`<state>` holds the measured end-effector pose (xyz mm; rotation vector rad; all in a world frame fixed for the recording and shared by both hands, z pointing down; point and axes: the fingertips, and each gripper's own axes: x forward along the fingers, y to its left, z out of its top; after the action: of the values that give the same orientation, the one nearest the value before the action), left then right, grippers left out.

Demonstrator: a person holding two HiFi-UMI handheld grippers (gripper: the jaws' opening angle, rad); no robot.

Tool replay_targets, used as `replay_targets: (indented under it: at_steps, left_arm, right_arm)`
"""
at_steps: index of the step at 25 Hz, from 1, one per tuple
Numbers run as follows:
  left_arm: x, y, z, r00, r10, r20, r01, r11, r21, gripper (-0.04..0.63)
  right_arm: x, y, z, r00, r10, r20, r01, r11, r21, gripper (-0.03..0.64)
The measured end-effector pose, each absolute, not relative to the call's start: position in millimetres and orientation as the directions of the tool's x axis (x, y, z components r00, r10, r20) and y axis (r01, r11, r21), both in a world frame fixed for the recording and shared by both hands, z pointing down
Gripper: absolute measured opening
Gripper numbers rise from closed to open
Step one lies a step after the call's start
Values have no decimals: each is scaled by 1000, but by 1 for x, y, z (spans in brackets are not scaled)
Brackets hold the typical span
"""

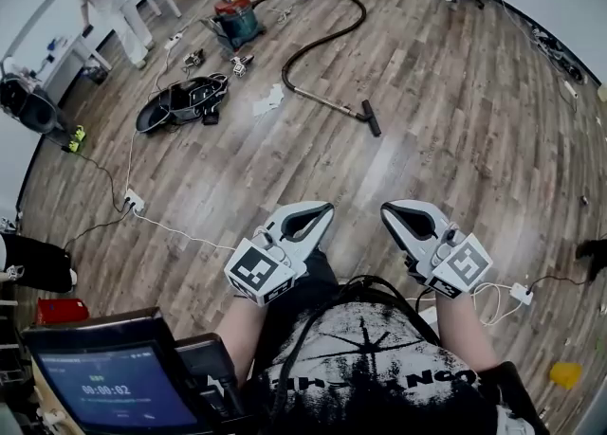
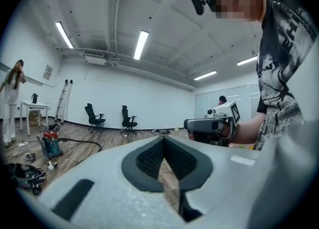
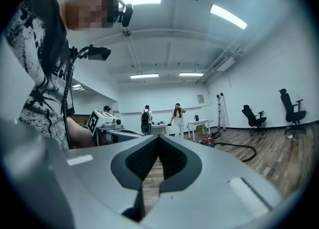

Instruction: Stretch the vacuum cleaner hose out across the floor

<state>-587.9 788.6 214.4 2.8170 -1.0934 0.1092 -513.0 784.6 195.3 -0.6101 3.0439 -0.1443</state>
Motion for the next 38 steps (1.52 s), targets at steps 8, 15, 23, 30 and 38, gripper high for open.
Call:
replay_targets:
  at_steps: [8, 15, 23, 30, 38]
  left_arm:
    - [-612, 733, 224, 748, -653, 119, -664, -742, 99, 1]
    - [-649, 660, 219, 767, -631, 118, -641, -763, 85, 2]
    - [-709, 567, 207, 793, -600, 103, -609, -789, 89, 1]
    - [-736, 511, 220, 819, -561, 119, -572, -814, 101, 0]
    - [-745, 474, 231, 832, -536, 145, -553, -822, 134, 0]
  right_arm:
    - [-526, 725, 206, -904, -426, -17, -420, 897, -139, 6]
    - [-565, 649, 197, -896, -444, -30, -433, 885, -171, 6]
    - [-619, 567, 181, -873, -487, -25, -483, 871, -94, 6]
    - [-653, 513, 191, -854, -519, 11, -519, 853, -59, 6]
    - [-672, 476, 201, -851, -521, 64, -523, 851, -32, 6]
